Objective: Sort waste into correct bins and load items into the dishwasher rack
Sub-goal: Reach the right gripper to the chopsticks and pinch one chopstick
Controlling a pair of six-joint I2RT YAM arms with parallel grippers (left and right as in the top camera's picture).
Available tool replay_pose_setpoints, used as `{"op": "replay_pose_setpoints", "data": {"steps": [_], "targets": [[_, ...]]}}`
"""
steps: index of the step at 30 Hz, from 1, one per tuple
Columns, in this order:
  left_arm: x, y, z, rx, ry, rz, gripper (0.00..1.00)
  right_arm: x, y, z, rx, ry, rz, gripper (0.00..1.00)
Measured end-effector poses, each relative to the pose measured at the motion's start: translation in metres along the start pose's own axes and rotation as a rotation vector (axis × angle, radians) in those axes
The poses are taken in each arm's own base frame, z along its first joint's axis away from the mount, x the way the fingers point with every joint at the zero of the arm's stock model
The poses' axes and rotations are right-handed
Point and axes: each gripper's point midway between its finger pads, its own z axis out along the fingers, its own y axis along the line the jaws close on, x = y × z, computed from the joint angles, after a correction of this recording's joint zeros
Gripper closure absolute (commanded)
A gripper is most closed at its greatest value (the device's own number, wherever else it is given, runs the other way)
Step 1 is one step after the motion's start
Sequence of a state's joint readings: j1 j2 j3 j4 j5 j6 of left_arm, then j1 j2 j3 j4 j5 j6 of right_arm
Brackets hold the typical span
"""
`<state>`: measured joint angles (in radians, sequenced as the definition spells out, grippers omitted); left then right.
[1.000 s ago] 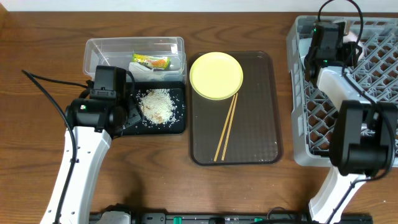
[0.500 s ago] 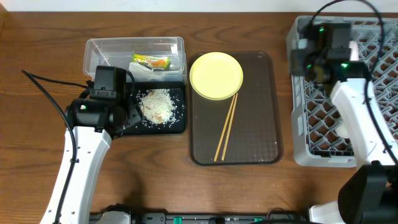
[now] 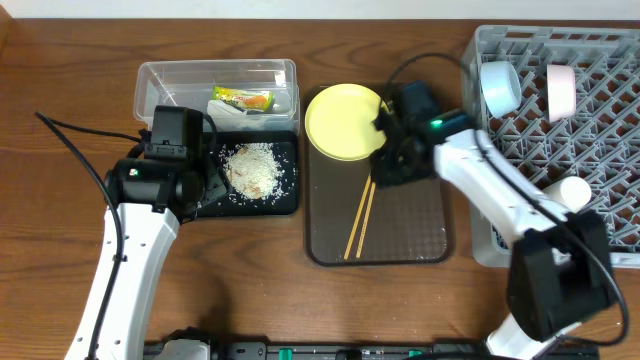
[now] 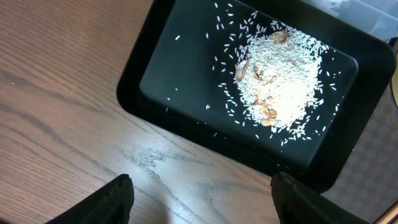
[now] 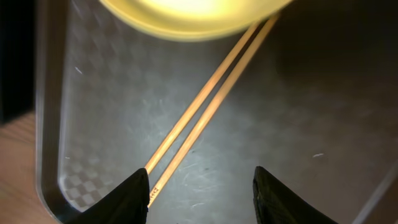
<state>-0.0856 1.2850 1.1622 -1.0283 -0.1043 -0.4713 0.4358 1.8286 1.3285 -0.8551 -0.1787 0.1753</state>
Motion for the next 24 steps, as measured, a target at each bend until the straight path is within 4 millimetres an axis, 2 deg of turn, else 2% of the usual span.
{"op": "replay_pose_setpoints", "data": {"steps": [5, 8, 18, 22, 24], "targets": [[0.0, 0.0, 0.0, 0.0, 0.0, 0.0, 0.27, 0.023, 0.01, 0.032, 0.072, 0.108, 0.044, 0.5], [0.0, 0.0, 0.0, 0.0, 0.0, 0.0, 0.26, 0.032, 0.011, 0.042, 0.103, 0.141, 0.077, 0.52], [0.0, 0.0, 0.0, -0.001, 0.001, 0.0, 0.27, 0.048, -0.002, 0.059, 0.181, 0.172, 0.169, 0.53], [0.0, 0.0, 0.0, -0.001, 0.001, 0.0, 0.26, 0.047, -0.003, 0.061, 0.185, 0.155, 0.189, 0.53], [0.0, 0.0, 0.0, -0.001, 0.001, 0.0, 0.26, 0.047, -0.004, 0.061, 0.187, 0.153, 0.195, 0.6]]}}
